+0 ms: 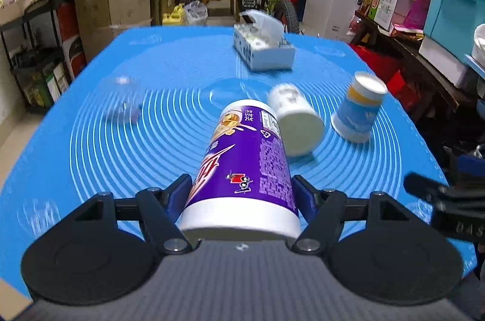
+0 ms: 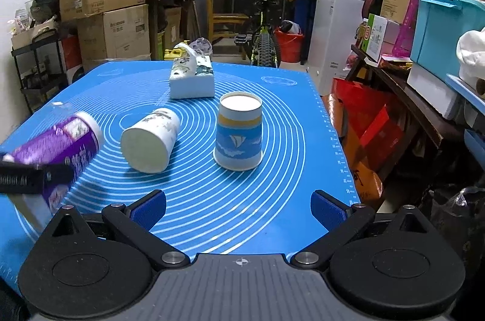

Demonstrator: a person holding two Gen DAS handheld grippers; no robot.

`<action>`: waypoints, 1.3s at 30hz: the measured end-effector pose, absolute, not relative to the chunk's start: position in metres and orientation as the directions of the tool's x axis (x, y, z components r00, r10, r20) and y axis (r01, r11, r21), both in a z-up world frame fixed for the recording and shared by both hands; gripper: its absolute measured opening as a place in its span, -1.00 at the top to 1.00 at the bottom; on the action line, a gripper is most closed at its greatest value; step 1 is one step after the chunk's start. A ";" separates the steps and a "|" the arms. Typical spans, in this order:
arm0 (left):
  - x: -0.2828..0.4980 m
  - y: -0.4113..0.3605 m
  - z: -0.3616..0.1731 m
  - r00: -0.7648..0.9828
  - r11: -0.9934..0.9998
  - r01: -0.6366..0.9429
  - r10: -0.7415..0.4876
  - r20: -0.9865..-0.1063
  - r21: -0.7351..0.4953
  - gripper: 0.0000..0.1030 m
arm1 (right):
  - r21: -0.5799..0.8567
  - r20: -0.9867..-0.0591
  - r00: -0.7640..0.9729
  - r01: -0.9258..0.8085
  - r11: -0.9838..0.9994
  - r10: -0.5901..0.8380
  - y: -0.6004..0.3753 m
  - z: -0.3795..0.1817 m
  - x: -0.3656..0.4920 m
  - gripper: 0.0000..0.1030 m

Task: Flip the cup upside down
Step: 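Lift the purple cup with the left tool and carry it toward the right tool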

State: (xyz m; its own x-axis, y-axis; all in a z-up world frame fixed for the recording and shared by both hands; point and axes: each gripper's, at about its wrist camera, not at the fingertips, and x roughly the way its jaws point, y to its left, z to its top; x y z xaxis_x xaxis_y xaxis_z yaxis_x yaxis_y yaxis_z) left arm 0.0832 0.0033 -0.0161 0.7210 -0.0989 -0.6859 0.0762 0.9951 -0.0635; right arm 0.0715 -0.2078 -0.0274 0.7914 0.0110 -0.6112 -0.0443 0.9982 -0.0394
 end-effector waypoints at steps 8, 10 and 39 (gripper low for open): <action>0.073 -0.010 -0.039 0.695 0.995 0.083 -0.093 -0.713 -0.049 -0.40 | -0.038 -0.624 0.781 -0.057 0.998 0.021 -0.208 -0.030 0.053 -0.95; 0.071 -0.011 -0.041 0.691 0.996 0.081 -0.089 -0.717 -0.045 -0.41 | -0.036 -0.625 0.780 -0.059 0.998 0.023 -0.208 -0.030 0.050 -0.95; 0.065 -0.007 -0.042 0.696 0.996 0.084 -0.074 -0.714 -0.021 -0.78 | -0.043 -0.632 0.775 -0.064 0.997 0.022 -0.208 -0.030 0.051 -0.95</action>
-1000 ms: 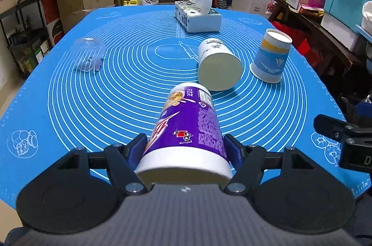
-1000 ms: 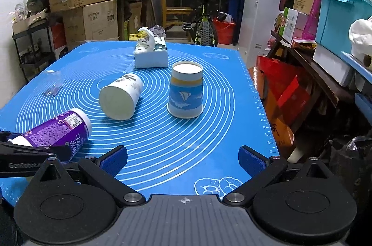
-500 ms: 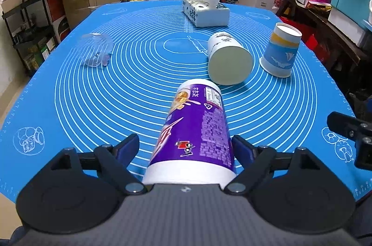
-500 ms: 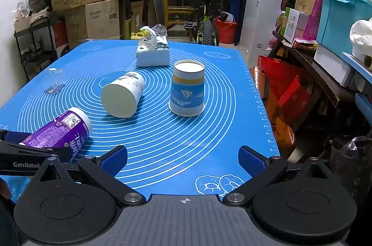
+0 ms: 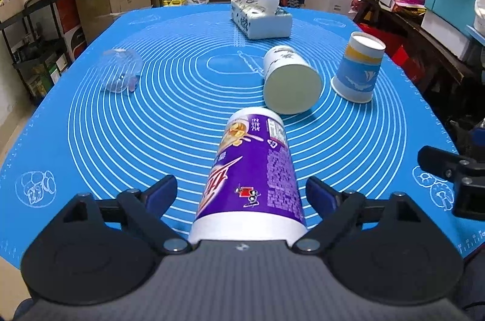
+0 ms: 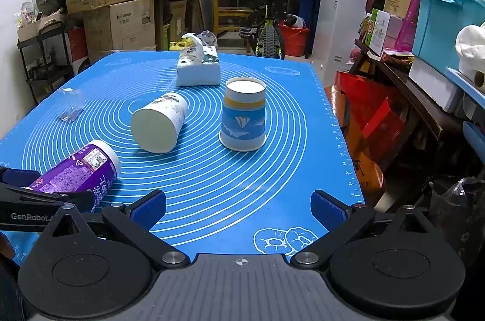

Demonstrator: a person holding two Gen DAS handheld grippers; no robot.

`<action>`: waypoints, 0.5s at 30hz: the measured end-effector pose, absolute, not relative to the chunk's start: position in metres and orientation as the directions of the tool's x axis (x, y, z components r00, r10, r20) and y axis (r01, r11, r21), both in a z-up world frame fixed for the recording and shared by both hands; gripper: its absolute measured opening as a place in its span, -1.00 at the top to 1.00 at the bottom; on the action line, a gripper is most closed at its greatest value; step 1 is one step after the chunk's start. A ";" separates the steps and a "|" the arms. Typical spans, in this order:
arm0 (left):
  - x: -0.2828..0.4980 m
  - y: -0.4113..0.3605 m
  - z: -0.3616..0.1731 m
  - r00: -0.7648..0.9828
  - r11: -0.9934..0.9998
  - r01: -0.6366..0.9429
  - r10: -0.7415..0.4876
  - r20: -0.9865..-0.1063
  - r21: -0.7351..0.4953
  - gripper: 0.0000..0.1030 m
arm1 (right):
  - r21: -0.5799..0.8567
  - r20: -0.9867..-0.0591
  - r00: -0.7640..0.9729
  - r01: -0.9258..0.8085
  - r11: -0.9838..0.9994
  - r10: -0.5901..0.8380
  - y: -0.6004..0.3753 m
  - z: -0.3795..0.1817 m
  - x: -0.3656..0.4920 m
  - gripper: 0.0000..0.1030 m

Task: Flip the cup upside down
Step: 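Lift the purple cup with the left tool and carry it toward the right tool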

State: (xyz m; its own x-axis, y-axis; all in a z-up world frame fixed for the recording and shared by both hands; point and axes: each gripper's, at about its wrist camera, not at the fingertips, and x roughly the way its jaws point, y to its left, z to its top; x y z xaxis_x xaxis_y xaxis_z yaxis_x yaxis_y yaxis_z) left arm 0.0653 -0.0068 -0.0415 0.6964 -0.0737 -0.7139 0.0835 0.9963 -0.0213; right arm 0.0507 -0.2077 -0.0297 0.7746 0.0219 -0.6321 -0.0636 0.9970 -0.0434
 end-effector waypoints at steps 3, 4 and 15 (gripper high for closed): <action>0.064 -0.010 -0.039 0.701 0.996 0.091 -0.070 -0.709 -0.009 -0.78 | -0.042 -0.632 0.775 -0.063 0.997 0.022 -0.208 -0.030 0.051 -0.95; 0.064 -0.010 -0.039 0.702 0.996 0.093 -0.071 -0.709 -0.009 -0.78 | -0.041 -0.632 0.775 -0.063 0.997 0.023 -0.208 -0.029 0.051 -0.95; 0.051 -0.009 -0.017 0.736 0.996 0.093 -0.078 -0.673 -0.014 -0.79 | -0.036 -0.629 0.777 -0.071 0.997 0.033 -0.206 -0.025 0.048 -0.95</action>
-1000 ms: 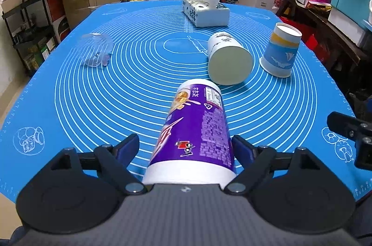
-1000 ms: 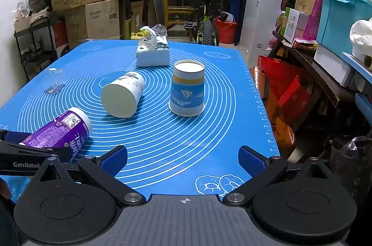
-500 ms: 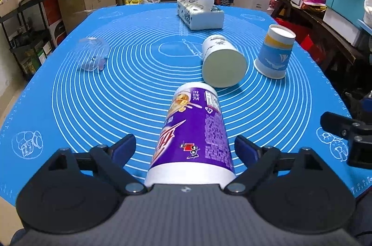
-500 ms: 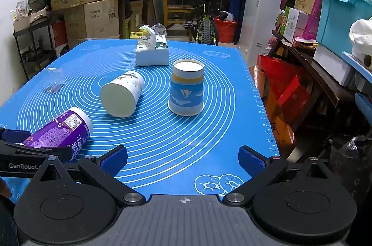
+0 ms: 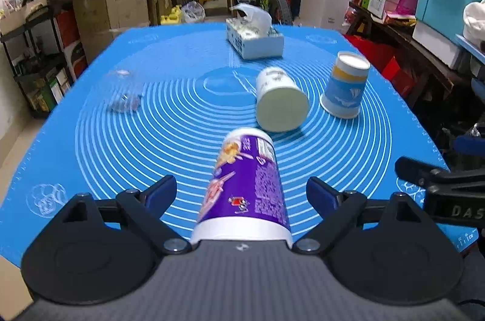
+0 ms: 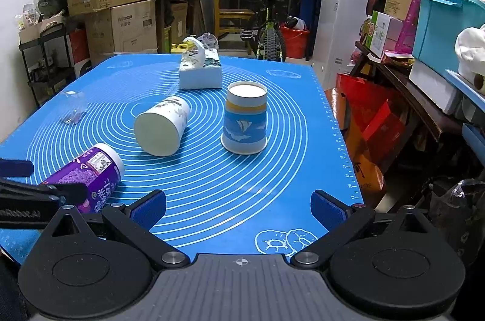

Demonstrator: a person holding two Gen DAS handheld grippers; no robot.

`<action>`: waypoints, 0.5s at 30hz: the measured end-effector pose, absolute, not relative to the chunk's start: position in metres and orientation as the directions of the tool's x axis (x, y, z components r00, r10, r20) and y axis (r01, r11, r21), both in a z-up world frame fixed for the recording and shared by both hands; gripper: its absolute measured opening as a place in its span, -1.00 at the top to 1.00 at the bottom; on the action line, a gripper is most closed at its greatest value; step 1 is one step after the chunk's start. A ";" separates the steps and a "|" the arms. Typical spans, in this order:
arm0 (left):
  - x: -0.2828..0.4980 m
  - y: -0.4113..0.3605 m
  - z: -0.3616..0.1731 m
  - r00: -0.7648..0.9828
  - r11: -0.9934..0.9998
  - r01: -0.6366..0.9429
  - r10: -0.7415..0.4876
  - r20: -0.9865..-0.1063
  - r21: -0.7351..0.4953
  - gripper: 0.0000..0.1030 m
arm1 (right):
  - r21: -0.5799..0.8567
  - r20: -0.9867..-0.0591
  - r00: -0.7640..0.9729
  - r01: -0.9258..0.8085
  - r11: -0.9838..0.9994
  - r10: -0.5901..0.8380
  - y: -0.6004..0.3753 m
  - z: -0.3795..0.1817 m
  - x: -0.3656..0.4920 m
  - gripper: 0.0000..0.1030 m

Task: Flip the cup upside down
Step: 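Lift the purple cup with the left tool and carry it toward the right tool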

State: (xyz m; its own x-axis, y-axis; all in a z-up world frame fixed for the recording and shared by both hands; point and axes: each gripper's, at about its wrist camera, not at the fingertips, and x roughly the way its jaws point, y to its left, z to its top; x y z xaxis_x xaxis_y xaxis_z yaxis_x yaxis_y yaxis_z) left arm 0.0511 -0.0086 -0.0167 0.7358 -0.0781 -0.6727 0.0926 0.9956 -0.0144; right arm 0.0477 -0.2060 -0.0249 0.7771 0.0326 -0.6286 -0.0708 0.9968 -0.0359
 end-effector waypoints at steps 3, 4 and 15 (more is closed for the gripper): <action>0.048 -0.002 -0.007 0.754 0.998 0.065 -0.048 -0.655 0.002 -0.86 | -0.013 -0.632 0.773 -0.090 0.996 0.061 -0.203 -0.021 0.048 -0.95; 0.047 0.002 -0.004 0.762 0.998 0.059 -0.041 -0.646 0.007 -0.88 | -0.004 -0.633 0.770 -0.098 0.995 0.074 -0.202 -0.019 0.049 -0.95; 0.055 0.062 0.011 0.793 0.998 -0.042 0.061 -0.606 0.046 -0.94 | 0.083 -0.664 0.713 -0.229 0.970 0.225 -0.154 0.003 0.066 -0.95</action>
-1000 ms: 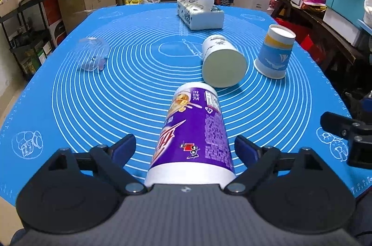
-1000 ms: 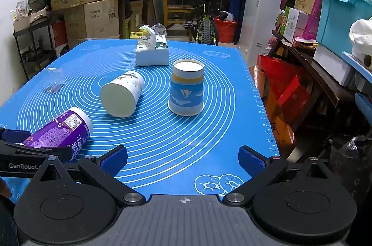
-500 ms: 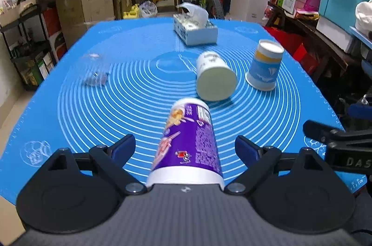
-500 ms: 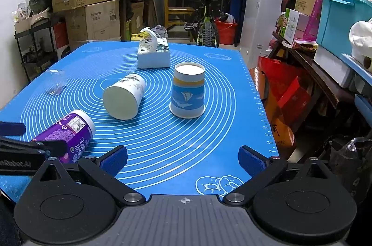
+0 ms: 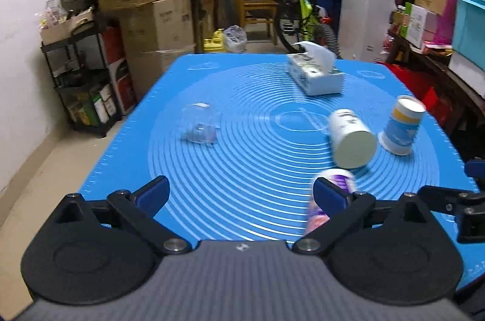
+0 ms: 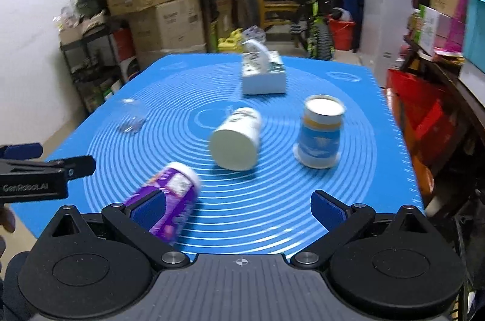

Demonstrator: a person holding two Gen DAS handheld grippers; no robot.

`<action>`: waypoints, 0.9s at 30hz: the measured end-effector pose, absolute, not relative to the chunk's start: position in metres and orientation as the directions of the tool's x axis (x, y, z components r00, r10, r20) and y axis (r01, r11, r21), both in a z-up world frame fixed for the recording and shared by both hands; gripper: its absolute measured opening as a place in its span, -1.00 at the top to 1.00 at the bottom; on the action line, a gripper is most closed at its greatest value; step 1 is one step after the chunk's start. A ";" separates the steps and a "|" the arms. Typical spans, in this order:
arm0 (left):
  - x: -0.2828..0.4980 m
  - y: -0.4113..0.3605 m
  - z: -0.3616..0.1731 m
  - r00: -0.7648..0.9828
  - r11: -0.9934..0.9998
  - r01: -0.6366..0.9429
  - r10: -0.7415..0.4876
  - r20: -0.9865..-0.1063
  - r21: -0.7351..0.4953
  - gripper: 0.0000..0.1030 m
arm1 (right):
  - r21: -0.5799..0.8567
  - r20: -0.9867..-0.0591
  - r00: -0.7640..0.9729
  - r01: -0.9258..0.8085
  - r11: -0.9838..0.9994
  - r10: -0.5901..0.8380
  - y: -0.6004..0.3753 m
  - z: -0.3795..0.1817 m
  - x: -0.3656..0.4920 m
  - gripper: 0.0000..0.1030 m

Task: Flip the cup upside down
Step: 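Lift the purple cup with the left tool and carry it toward the right tool, then grasp the purple cup with the right tool while the left tool releases it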

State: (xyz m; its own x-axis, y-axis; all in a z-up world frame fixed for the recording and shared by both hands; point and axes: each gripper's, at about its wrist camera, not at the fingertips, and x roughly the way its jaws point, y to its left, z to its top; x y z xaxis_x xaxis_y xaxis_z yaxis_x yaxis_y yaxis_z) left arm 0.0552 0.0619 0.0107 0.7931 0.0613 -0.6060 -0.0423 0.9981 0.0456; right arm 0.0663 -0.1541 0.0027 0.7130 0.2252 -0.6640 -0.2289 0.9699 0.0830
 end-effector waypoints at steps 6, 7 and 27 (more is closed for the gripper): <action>0.068 0.088 -0.004 0.771 0.994 -0.070 0.106 -0.627 0.082 -0.94 | 0.115 -0.685 0.674 -0.277 0.954 0.279 -0.124 0.009 0.081 -0.95; 0.070 0.091 -0.007 0.766 0.994 -0.072 0.106 -0.634 0.079 -0.94 | 0.127 -0.692 0.663 -0.278 0.952 0.286 -0.121 0.008 0.084 -0.95; 0.080 0.121 -0.034 0.732 0.997 -0.076 0.070 -0.678 0.020 -0.94 | 0.215 -0.897 0.341 -0.224 0.951 0.283 -0.057 -0.047 0.169 -0.62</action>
